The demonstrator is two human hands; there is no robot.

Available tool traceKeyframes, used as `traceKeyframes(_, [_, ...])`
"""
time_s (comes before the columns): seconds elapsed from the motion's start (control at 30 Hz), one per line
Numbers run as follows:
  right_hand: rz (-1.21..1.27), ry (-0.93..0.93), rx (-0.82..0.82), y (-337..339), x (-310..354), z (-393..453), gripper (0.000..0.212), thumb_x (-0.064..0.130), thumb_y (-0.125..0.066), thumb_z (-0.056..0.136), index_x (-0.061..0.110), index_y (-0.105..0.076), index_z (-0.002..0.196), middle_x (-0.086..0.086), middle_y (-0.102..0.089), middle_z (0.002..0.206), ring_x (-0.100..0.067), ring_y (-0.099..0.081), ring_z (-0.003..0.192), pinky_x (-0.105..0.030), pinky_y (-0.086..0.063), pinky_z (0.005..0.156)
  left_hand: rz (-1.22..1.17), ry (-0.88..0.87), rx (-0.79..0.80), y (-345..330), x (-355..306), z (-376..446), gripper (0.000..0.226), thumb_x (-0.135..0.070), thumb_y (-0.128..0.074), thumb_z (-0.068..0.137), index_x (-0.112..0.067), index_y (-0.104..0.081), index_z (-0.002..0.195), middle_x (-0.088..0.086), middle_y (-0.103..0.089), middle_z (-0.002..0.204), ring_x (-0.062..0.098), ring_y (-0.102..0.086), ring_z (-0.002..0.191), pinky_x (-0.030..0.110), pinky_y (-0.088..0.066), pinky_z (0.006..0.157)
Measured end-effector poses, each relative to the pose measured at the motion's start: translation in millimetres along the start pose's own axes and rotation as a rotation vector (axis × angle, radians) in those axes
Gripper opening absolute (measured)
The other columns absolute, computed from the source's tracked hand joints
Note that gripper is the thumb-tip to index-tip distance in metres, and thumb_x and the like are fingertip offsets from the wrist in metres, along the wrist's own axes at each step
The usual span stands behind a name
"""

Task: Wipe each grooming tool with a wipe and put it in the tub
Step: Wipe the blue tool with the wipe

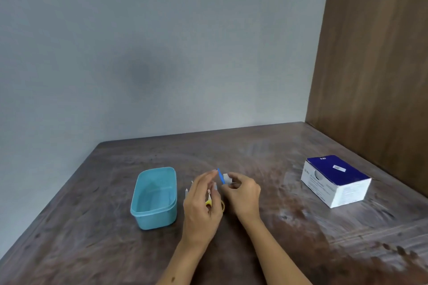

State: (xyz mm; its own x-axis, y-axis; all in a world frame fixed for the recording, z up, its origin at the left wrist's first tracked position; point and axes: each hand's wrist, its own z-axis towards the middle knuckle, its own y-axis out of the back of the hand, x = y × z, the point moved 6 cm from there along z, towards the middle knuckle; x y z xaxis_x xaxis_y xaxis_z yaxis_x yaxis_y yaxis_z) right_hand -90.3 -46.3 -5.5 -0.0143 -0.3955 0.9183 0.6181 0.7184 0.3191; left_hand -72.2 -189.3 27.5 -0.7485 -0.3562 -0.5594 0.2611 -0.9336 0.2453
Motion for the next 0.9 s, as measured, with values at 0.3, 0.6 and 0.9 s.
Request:
traceKeyframes(0.3, [0.354, -0.073, -0.087, -8.6, -2.4, -2.6, 0.03, 0.002, -0.071, 0.073, 0.014, -0.072, 0.1, 0.005, -0.072, 0.079, -0.003, -0.069, 0.074, -0.025, -0.058, 0.074, -0.016, 0.168, 0.098, -14.5, 14.8, -1.8, 0.03, -0.011, -0.054, 0.08, -0.013, -0.063, 0.109, -0.009, -0.064, 0.102, -0.012, -0.056, 0.095, 0.002, -0.041, 0.081])
traceKeyframes(0.6, [0.415, -0.021, -0.042, -9.1, 3.2, -14.1, 0.03, -0.001, -0.07, 0.073, 0.017, -0.072, 0.097, -0.001, -0.073, 0.076, -0.012, -0.071, 0.072, -0.026, -0.057, 0.071, -0.175, 0.422, 0.158, -15.6, 25.1, -8.1, 0.041, 0.007, -0.067, 0.074, -0.016, -0.067, 0.108, -0.011, -0.069, 0.09, -0.005, -0.066, 0.077, 0.008, -0.051, 0.069])
traceKeyframes(0.9, [0.293, 0.149, 0.006, -9.7, 16.5, -28.5, 0.028, 0.0, -0.07, 0.076, 0.017, -0.074, 0.097, 0.008, -0.073, 0.085, -0.003, -0.07, 0.077, -0.023, -0.057, 0.075, -0.195, 0.514, 0.108, -10.2, 36.8, -10.7, 0.032, 0.001, -0.067, 0.079, -0.015, -0.069, 0.107, -0.007, -0.072, 0.086, 0.0, -0.068, 0.075, 0.017, -0.056, 0.065])
